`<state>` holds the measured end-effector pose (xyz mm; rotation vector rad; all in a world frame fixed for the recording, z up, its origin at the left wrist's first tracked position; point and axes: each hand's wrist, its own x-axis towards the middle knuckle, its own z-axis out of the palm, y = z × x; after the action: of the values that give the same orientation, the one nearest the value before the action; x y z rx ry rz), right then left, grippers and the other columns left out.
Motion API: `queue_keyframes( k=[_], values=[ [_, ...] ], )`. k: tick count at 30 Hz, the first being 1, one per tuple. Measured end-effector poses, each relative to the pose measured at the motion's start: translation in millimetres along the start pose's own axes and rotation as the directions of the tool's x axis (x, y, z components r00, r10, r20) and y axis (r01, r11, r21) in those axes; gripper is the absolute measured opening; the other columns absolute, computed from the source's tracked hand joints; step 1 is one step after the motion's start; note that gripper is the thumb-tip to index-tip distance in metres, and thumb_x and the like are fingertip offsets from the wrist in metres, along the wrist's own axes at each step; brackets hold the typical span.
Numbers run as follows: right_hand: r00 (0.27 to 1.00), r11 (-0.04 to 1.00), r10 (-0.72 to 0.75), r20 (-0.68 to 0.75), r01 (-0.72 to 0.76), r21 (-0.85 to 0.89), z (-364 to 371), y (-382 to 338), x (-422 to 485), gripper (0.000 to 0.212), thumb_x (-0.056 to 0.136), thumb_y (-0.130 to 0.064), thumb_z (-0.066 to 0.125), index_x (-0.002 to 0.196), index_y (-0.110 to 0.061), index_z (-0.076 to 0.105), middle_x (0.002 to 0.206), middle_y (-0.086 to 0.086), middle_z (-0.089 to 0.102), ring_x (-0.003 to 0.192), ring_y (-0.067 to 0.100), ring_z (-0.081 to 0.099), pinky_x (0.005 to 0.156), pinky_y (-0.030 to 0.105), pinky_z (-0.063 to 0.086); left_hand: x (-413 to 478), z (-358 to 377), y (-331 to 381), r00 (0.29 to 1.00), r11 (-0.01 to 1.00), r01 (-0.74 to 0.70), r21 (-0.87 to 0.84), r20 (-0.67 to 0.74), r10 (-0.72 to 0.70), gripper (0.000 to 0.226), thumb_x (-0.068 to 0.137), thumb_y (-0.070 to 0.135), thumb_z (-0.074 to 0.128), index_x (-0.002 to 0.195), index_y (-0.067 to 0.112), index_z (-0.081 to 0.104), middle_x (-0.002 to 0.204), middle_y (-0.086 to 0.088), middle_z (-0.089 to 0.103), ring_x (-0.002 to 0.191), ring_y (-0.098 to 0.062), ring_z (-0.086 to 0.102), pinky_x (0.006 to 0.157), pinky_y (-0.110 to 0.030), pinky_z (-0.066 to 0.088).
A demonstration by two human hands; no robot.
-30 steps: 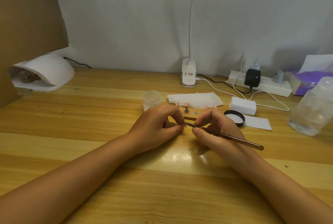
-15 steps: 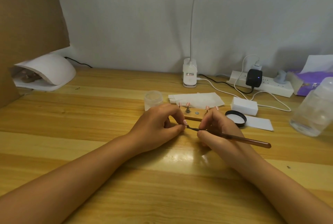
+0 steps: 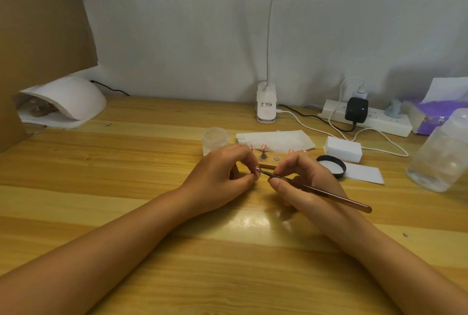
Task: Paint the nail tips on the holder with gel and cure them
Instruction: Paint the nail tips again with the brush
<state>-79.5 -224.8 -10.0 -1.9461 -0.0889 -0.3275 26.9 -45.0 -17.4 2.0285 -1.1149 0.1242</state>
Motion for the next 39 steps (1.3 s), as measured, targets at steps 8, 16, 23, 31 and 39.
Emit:
queue_keyframes(
  k=[8,16,23,31,39],
  values=[
    [1.000,0.999,-0.028,0.010,0.028,-0.045,0.3,0.8,2.1,0.019,0.086,-0.019,0.073,0.090,-0.033,0.061,0.092,-0.013,0.066,0.068,0.007,0.063,0.060,0.026,0.055,-0.4,0.1,-0.5,1.000,1.000,0.000,-0.003,0.004,0.000,0.010,0.086,0.018,0.073,0.094,0.021,0.067,0.094,0.013,0.066,0.066,-0.014,0.059,0.057,-0.025,0.046],
    [0.999,0.997,0.022,0.048,-0.026,0.071,-0.1,-5.8,-1.6,0.009,0.087,-0.005,0.067,0.090,-0.010,0.060,0.081,0.005,0.069,0.066,0.011,0.066,0.057,0.023,0.054,-0.6,0.9,-2.6,1.000,1.000,0.016,-0.013,0.002,-0.016,0.012,0.087,0.017,0.073,0.090,0.027,0.066,0.092,0.019,0.066,0.063,-0.009,0.056,0.057,-0.015,0.038],
    [0.997,0.982,0.063,-0.032,-0.056,0.181,-2.1,-9.4,-3.0,0.008,0.093,-0.012,0.059,0.093,-0.005,0.055,0.076,0.005,0.073,0.057,0.010,0.060,0.054,0.021,0.051,-1.0,0.6,-2.0,1.000,1.000,-0.014,0.008,0.001,0.014,0.012,0.086,0.017,0.073,0.090,0.026,0.066,0.095,0.015,0.066,0.063,-0.013,0.057,0.057,-0.018,0.041],
    [0.997,0.990,0.076,-0.027,-0.072,0.120,0.6,-11.2,-4.0,0.027,0.087,-0.032,0.061,0.096,-0.007,0.056,0.085,0.003,0.075,0.059,0.007,0.062,0.057,0.021,0.051,-0.7,1.3,-0.6,0.998,0.997,-0.064,0.039,-0.009,0.065,0.011,0.085,0.019,0.073,0.089,0.025,0.065,0.095,0.013,0.064,0.060,-0.012,0.056,0.056,-0.026,0.046],
    [0.996,0.992,0.088,-0.033,-0.084,0.098,1.0,-8.4,-2.6,0.012,0.092,-0.017,0.062,0.092,-0.007,0.056,0.079,0.004,0.074,0.058,0.009,0.062,0.055,0.022,0.052,-0.5,0.6,0.0,0.997,0.996,-0.072,0.046,-0.008,0.072,0.012,0.085,0.022,0.075,0.089,0.026,0.064,0.094,0.015,0.062,0.060,-0.011,0.056,0.055,-0.026,0.046]
  ],
)
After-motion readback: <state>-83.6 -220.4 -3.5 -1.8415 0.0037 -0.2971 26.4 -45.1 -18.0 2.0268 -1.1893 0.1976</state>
